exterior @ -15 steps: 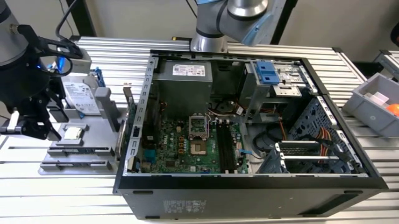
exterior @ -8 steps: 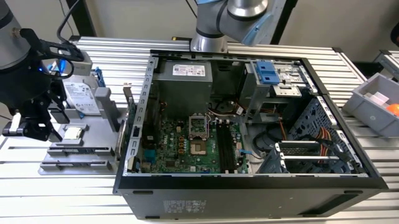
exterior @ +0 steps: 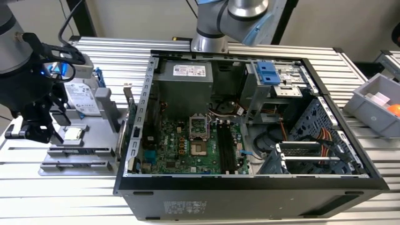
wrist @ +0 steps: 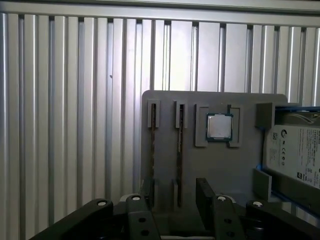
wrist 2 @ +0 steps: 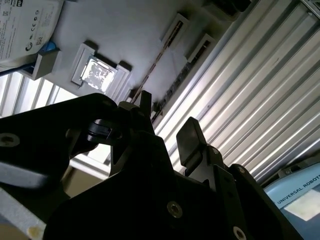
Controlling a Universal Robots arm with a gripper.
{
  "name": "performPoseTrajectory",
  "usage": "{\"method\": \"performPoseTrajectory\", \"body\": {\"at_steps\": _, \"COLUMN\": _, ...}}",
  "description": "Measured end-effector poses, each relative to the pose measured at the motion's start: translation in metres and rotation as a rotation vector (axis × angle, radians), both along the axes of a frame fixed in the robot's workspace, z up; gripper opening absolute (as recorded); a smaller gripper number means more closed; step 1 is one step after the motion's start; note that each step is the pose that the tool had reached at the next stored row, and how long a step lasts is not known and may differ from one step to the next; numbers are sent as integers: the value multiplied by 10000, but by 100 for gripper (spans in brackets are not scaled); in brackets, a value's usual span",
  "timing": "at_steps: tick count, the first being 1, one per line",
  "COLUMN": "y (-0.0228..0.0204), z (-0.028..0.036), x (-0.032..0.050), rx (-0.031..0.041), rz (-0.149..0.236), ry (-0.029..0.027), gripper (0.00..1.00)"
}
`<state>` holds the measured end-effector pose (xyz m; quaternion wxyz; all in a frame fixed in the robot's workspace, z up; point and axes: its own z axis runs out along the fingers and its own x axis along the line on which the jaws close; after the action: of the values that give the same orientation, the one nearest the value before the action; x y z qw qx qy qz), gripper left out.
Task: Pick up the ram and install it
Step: 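Pick up the ram and move it above insertion slot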
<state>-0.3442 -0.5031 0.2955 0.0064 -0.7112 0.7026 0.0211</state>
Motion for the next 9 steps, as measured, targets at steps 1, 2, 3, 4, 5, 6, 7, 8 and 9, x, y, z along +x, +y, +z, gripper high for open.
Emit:
{"method": "performPoseTrajectory", "body": {"at_steps": 1, "y": 0, "z": -6, "x": 0, "rx": -2, "rz": -1, "ry": 1, "gripper": 100}}
{"method": "performPoseTrajectory", "body": {"at_steps": 2, "y": 0, "z": -12, "x": 0, "rx": -3, "rz": -1, "ry": 0, "gripper": 100}}
{"method": "performPoseTrajectory", "body": {"at_steps": 3, "y": 0, "z": -18, "x": 0, "rx": -4, "rz": -2, "ry": 0, "gripper": 100}}
{"method": "performPoseTrajectory", "body": {"at_steps": 4, "y": 0, "z": -24, "x": 0, "rx": -7, "rz": -2, "ry": 1, "gripper": 100}}
{"method": "performPoseTrajectory", "body": {"at_steps": 5, "y": 0, "z": -30, "x": 0, "rx": -9, "rz": -2, "ry": 2, "gripper": 100}}
{"method": "performPoseTrajectory", "body": {"at_steps": 6, "y": 0, "z": -37, "x": 0, "rx": -10, "rz": -3, "ry": 1, "gripper": 100}}
{"method": "performPoseTrajectory", "body": {"at_steps": 7, "y": 0, "z": -43, "x": 0, "rx": -11, "rz": -3, "ry": 0, "gripper": 100}}
{"method": "performPoseTrajectory", "body": {"at_steps": 8, "y": 0, "z": -50, "x": 0, "rx": -13, "rz": -4, "ry": 1, "gripper": 100}}
{"method": "performPoseTrajectory", "body": {"at_steps": 9, "y": 0, "z": -56, "x": 0, "rx": -15, "rz": -3, "ry": 0, "gripper": 100}}
